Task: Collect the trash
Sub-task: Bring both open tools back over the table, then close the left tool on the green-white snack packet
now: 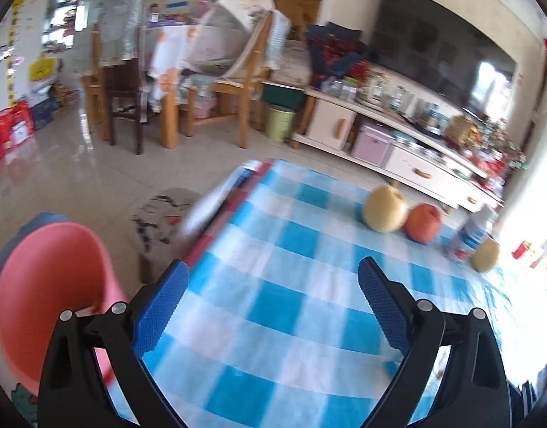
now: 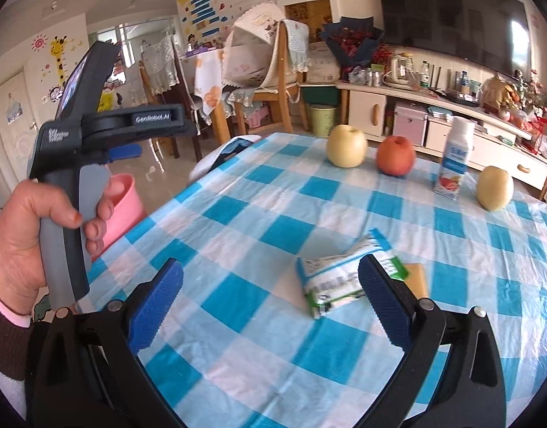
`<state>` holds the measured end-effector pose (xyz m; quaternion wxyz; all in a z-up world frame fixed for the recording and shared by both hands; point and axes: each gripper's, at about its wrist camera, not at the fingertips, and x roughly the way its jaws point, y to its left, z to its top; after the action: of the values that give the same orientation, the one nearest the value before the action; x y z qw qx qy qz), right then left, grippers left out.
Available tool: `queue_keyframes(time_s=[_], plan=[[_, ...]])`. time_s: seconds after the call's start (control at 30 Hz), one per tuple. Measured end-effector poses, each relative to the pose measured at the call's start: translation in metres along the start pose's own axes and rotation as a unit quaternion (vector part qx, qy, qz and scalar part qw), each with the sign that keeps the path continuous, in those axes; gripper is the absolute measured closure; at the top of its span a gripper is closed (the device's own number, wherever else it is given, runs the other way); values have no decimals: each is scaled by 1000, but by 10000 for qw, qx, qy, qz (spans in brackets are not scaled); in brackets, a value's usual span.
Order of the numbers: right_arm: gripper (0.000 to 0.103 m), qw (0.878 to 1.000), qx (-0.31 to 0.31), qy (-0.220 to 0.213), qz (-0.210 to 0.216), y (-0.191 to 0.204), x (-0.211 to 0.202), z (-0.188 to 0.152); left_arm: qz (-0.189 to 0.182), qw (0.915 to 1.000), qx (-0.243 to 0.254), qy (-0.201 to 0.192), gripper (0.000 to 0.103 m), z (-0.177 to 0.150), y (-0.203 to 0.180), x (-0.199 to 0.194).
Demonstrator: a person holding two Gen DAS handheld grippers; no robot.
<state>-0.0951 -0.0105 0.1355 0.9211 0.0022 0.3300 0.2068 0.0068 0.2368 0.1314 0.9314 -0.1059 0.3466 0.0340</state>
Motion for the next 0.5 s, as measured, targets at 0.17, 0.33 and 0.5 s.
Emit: queue_keyframes(time_s=[0.17,0.33,0.5], plan=[[4,9996,147,-157,-205,-30,-14,3,-582,9974,422,64,8,-10,-30,5],[4,9981,422,-173,-417,-62,-22,5,-1169,9891,845,287,8,-23,-56,14],[4,9957,617,-203,-666,-91,-30,5,-1561,9779,1262,594,8,-39,-81,25]])
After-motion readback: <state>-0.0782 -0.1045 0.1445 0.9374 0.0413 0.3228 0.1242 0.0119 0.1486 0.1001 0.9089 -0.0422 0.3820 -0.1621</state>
